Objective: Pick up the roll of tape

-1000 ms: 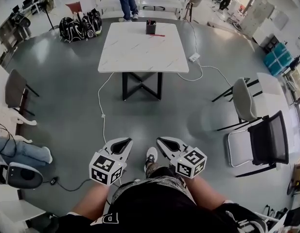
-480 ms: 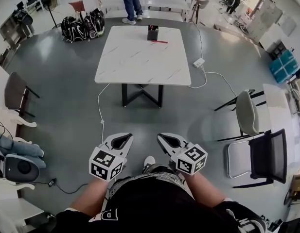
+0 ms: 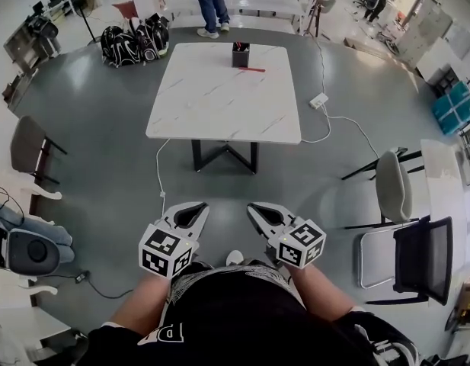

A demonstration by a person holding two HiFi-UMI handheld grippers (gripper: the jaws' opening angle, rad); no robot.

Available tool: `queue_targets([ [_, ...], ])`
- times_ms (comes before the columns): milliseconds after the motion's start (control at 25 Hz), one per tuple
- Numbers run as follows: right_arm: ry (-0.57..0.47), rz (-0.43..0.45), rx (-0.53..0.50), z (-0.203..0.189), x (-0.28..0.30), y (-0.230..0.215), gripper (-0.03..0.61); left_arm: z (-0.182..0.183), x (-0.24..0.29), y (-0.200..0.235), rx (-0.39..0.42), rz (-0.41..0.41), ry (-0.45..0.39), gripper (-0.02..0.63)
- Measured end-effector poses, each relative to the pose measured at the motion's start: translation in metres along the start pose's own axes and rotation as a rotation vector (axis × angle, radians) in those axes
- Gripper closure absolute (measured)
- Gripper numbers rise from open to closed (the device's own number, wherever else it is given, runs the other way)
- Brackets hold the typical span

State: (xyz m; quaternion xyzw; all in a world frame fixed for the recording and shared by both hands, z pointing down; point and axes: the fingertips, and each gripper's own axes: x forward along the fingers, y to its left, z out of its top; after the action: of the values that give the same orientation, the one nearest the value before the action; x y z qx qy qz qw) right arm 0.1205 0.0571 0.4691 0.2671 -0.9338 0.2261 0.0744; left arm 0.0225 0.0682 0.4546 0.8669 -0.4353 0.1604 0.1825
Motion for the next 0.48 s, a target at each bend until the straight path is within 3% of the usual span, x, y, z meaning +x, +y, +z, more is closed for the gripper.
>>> queue_targets([
  [480,0.012,-0.026,0.019,0.002,0.001,-0.018,0.574,0.006,0.020,0.009,-0.018,-0.016,0.020,0.594],
])
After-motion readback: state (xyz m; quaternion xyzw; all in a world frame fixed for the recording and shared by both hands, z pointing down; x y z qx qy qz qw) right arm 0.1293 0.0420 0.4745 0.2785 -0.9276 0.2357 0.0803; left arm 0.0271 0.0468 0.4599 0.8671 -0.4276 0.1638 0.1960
